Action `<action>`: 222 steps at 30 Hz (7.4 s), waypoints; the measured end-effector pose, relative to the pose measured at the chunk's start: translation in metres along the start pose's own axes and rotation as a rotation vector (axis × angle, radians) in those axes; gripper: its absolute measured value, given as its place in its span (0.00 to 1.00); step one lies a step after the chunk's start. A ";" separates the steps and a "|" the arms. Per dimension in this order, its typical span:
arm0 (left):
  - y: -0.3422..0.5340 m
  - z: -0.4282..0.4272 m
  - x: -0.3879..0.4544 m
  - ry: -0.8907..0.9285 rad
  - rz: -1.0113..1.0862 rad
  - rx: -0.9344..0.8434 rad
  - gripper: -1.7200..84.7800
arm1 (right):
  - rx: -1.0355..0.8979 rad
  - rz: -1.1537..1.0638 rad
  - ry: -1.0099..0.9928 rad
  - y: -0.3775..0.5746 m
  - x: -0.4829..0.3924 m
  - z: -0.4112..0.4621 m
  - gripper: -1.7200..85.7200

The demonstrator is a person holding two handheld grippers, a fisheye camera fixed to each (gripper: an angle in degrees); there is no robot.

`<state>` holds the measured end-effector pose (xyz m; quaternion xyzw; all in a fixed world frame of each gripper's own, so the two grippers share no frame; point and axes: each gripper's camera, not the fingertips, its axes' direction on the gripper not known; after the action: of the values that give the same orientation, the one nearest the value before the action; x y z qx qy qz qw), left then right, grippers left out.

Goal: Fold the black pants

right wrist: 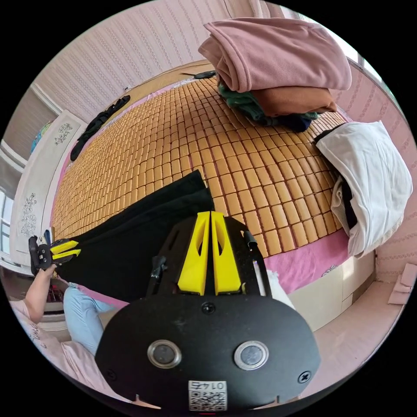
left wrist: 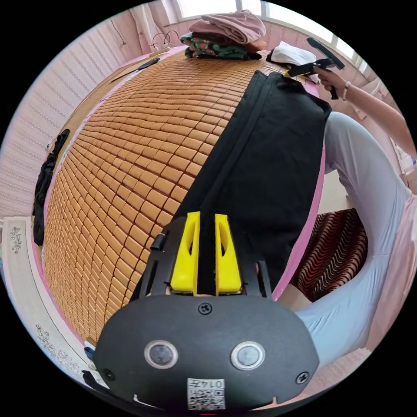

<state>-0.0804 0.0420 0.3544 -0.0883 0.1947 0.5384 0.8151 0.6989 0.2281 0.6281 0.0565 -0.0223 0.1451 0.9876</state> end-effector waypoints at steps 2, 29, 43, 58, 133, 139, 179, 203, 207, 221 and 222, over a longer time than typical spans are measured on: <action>-0.002 0.003 0.003 -0.013 -0.020 0.003 0.04 | 0.065 -0.014 -0.011 0.007 -0.002 -0.015 0.02; 0.023 0.019 -0.026 0.020 -0.308 0.203 0.01 | -0.257 0.085 -0.078 0.048 0.002 0.008 0.11; 0.026 0.080 0.003 0.150 -0.270 0.090 0.01 | -0.246 0.122 -0.055 0.037 -0.020 0.011 0.02; 0.116 0.072 -0.041 0.151 -0.561 0.236 0.03 | -0.295 0.091 0.148 0.011 -0.108 0.038 0.07; -0.083 0.234 0.207 0.184 -0.269 0.334 0.11 | -0.113 0.299 -0.179 0.049 -0.008 0.095 0.17; -0.148 0.260 0.231 0.207 -0.199 0.299 0.12 | -0.218 0.380 -0.381 0.067 0.069 0.127 0.14; -0.559 0.427 0.274 0.117 0.196 -0.022 0.02 | -0.037 0.456 -0.709 0.132 0.246 0.105 0.05; -0.432 0.078 0.172 0.341 0.186 0.589 0.01 | 0.457 -0.174 -0.759 0.083 0.067 -0.141 0.04; -0.311 0.046 0.104 0.263 0.035 0.603 0.01 | 0.279 -0.434 -0.937 0.049 -0.068 -0.108 0.05; 0.195 0.046 0.001 -0.012 -1.047 0.431 0.09 | -0.548 -0.906 -0.689 0.079 -0.491 0.100 0.10; 0.202 0.047 0.006 -0.014 -1.058 0.431 0.09 | -0.572 -0.887 -0.683 0.076 -0.500 0.104 0.09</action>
<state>-0.2523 0.1454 0.4075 -0.0016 0.2239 0.0058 0.9746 0.1957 0.1461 0.7088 -0.1631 -0.3487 -0.3163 0.8670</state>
